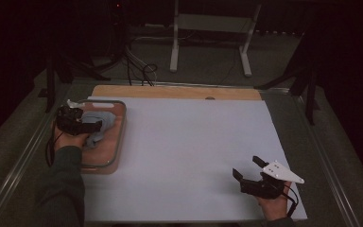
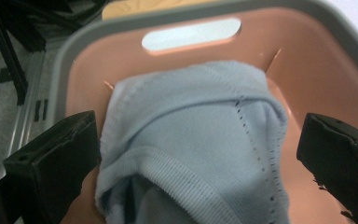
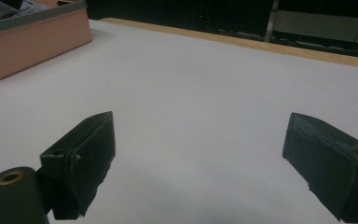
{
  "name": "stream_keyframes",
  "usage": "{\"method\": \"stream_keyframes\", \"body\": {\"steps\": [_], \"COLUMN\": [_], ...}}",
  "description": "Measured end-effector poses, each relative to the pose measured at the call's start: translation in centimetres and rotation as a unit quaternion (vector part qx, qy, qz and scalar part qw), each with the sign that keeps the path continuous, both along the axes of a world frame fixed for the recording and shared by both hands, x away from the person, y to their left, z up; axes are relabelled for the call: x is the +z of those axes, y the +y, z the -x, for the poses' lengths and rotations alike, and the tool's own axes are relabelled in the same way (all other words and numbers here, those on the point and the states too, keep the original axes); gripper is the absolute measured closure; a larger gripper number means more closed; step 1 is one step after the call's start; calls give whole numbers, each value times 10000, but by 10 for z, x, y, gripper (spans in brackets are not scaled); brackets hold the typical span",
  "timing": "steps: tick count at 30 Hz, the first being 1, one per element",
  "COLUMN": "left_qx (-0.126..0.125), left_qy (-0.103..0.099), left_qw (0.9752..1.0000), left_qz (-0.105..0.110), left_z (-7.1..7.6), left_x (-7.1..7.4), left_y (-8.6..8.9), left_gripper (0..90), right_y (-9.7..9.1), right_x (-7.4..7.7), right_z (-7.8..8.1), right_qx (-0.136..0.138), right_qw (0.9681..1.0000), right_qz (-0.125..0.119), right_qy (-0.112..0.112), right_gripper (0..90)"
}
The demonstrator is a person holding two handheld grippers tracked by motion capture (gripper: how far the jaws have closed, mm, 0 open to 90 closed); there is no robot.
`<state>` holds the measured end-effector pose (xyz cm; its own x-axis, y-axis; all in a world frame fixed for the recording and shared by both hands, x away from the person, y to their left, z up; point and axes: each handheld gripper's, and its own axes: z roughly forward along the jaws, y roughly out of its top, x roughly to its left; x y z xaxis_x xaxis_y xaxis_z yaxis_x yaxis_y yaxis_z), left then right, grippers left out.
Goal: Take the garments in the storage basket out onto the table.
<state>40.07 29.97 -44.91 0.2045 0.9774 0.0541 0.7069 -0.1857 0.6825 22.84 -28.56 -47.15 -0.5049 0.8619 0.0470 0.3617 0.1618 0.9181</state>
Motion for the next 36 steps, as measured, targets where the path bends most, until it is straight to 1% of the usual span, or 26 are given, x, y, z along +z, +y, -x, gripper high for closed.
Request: {"method": "stream_keyframes", "body": {"steps": [2, 3, 4, 5, 6, 7, 9, 14, 17, 19, 20, 21, 23, 24, 25, 26, 27, 28, 30, 31, 34, 35, 36], "left_qx": [7, -2, -2, -4, -4, 3, 14, -43, -32, -15, 23, 43, 37, 57, 53, 19, 68, 70, 91, 69, 19, 8, -3], "left_qy": [72, 115, 115, 178, 178, 234, 295, 594, 689, 820, 859, 974, 1064, 1067, 1115, 1197, 1180, 1262, 1361, 1364, 1333, 1316, 1304], "left_qw": [10000, 9999, 9999, 9998, 9998, 9997, 9995, 9982, 9976, 9965, 9962, 9952, 9943, 9942, 9937, 9925, 9927, 9914, 9899, 9899, 9901, 9904, 9906], "left_qz": [-29, -77, -77, -104, -104, -121, -125, -97, -105, -139, -118, -80, -91, -96, -142, -261, -244, -324, -374, -379, -440, -430, -402], "left_z": [-2, -3, -3, -5, -5, -6, -7, -12, -14, -14, -15, -15, -16, -16, -16, -16, -17, -17, -18, -18, -15, -15, -14], "left_x": [-4, -5, -5, -7, -7, -8, -10, -16, -18, -18, -19, -20, -20, -21, -20, -20, -21, -21, -22, -22, -18, -16, -15], "left_y": [0, -1, -1, -1, -1, -1, -2, -2, -3, -3, -3, -3, -2, -3, -3, -3, -4, -5, -7, -7, -8, -8, -7], "left_gripper": [6, 6, 6, 6, 6, 6, 6, 6, 6, 6, 7, 7, 14, 18, 21, 24, 32, 39, 65, 93, 223, 305, 348], "right_y": [0, 0, 0, 0, 0, 0, -1, -2, -2, -2, -3, -3, -3, -3, -3, -3, -3, -3, -3, -3, -3, -3, -4], "right_x": [0, 0, 0, 0, 0, 0, 0, 0, 0, 0, 0, 0, 0, 0, 0, 0, 0, 0, 0, 0, 0, 0, 0], "right_z": [0, 0, 0, 0, 0, 0, 0, -1, -1, -1, -1, -1, -1, -1, -1, -1, -1, -1, -1, -1, -1, -1, -1], "right_qx": [2, 2, 2, 0, 0, -2, -15, -29, -34, -46, -50, -50, -51, -51, -51, -51, -52, -52, -49, -53, -71, -80, -82], "right_qw": [10000, 10000, 10000, 10000, 10000, 10000, 10000, 10000, 10000, 10000, 10000, 10000, 10000, 10000, 10000, 10000, 10000, 10000, 10000, 10000, 10000, 10000, 10000], "right_qz": [-3, -3, -3, -6, -6, -4, -9, -7, -3, -9, -13, -10, -7, -1, 0, -3, -2, 0, -6, -4, 3, -11, -13], "right_qy": [2, 4, 4, 13, 13, 13, 12, 17, 25, 23, 19, 18, 18, 22, 22, 24, 24, 23, 21, 24, 46, 42, 40], "right_gripper": [95, 95, 95, 95, 95, 95, 95, 95, 95, 95, 95, 95, 95, 95, 96, 95, 96, 95, 96, 96, 96, 96, 96]}}
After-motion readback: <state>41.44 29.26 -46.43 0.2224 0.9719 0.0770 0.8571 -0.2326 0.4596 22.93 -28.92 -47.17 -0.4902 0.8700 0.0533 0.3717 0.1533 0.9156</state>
